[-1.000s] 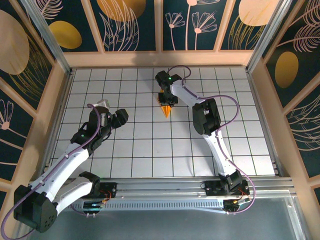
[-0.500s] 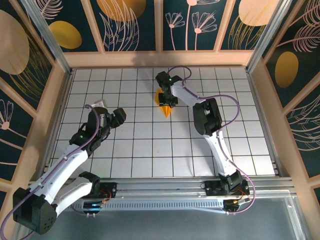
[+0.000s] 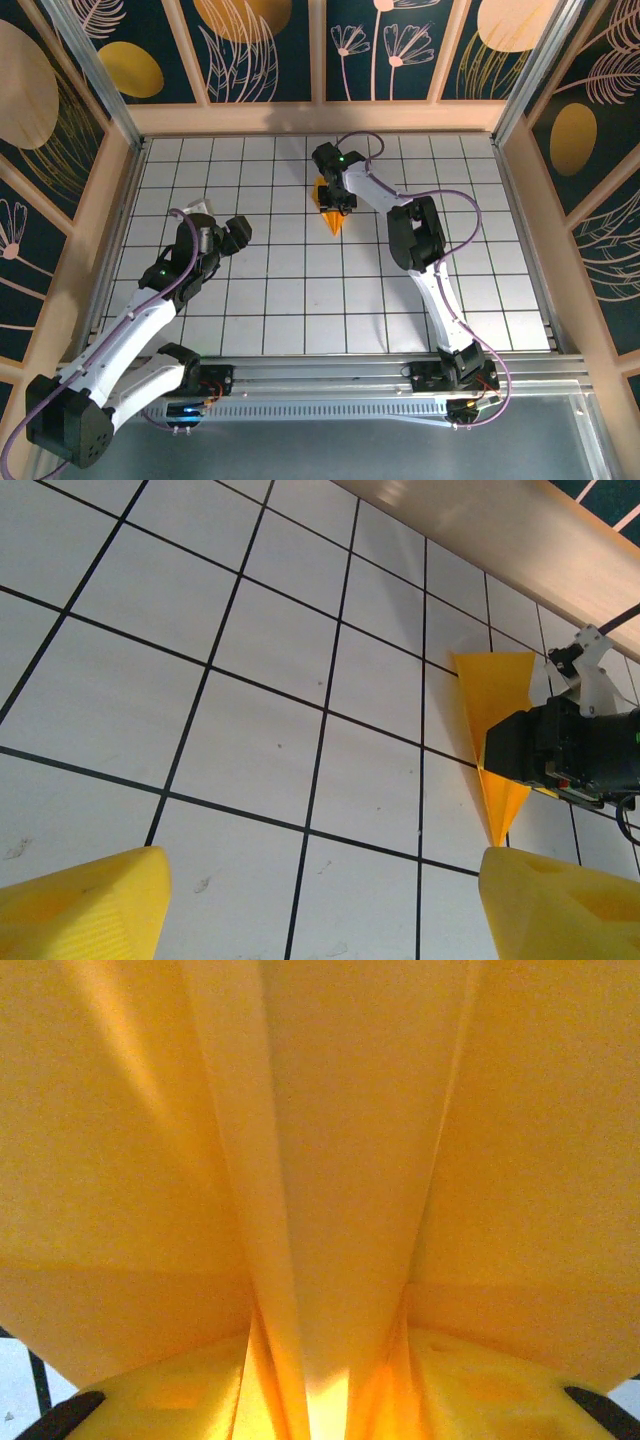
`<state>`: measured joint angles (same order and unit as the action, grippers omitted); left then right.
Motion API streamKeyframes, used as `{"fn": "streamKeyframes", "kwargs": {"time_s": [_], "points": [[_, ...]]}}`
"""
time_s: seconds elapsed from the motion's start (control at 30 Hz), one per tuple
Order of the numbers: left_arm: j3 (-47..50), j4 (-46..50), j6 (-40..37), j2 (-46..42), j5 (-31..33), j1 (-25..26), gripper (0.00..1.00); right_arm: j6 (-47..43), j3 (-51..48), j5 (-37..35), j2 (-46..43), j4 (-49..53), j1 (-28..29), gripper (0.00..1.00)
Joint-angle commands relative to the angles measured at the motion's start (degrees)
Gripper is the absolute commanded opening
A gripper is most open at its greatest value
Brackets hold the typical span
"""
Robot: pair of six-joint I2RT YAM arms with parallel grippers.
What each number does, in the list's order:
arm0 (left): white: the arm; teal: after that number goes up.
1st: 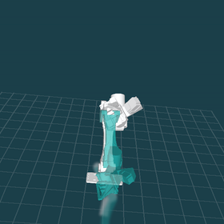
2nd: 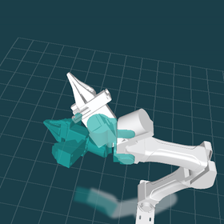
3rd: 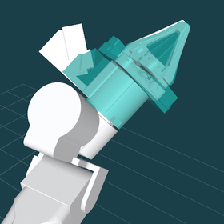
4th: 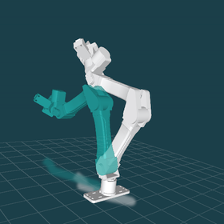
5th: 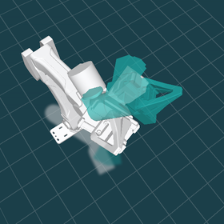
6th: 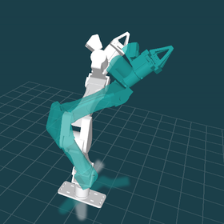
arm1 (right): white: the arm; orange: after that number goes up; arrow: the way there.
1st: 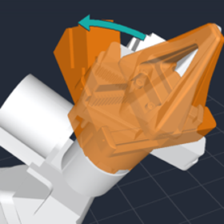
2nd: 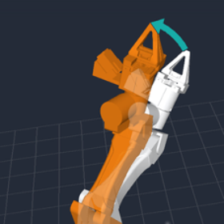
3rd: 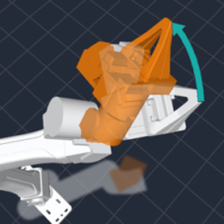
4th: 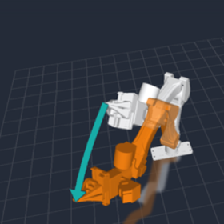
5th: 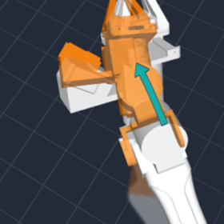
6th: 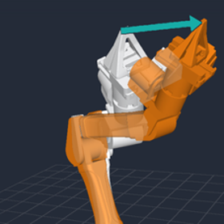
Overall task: Fold a paper plane with a square sheet of paper (fold left side to right side)
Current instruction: Place the paper plane at the top-center of the table, then reset both arms
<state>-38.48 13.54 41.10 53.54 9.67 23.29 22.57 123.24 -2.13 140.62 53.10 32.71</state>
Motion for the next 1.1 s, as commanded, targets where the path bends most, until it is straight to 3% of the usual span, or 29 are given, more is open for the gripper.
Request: {"fn": "streamKeyframes", "kwargs": {"time_s": [0.0,0.47,0.7,0.83,1.07], "points": [[-1.60,0.26,-0.46,0.25,0.44,0.18,0.80,-0.37,-0.55,-1.47,-3.95,2.00,0.52,0.40],[-3.19,0.17,-0.82,0.76,1.21,0.18,0.81,-0.95,-2.10,-2.28,-6.94,2.34,1.33,0.46],[-4.35,-0.18,-0.51,1.47,2.87,0.16,0.90,-1.29,-6.36,-4.85,-13.82,2.16,1.78,0.51],[-5.53,-0.65,-0.74,2.30,4.29,0.01,0.99,-2.04,-14.84,-6.05,-22.08,-1.88,1.85,0.57],[-7.76,-3.43,-2.73,5.94,2.11,-4.40,0.99,-1.74,-38.78,-5.78,-42.70,-16.73,-1.06,0.68]]}}
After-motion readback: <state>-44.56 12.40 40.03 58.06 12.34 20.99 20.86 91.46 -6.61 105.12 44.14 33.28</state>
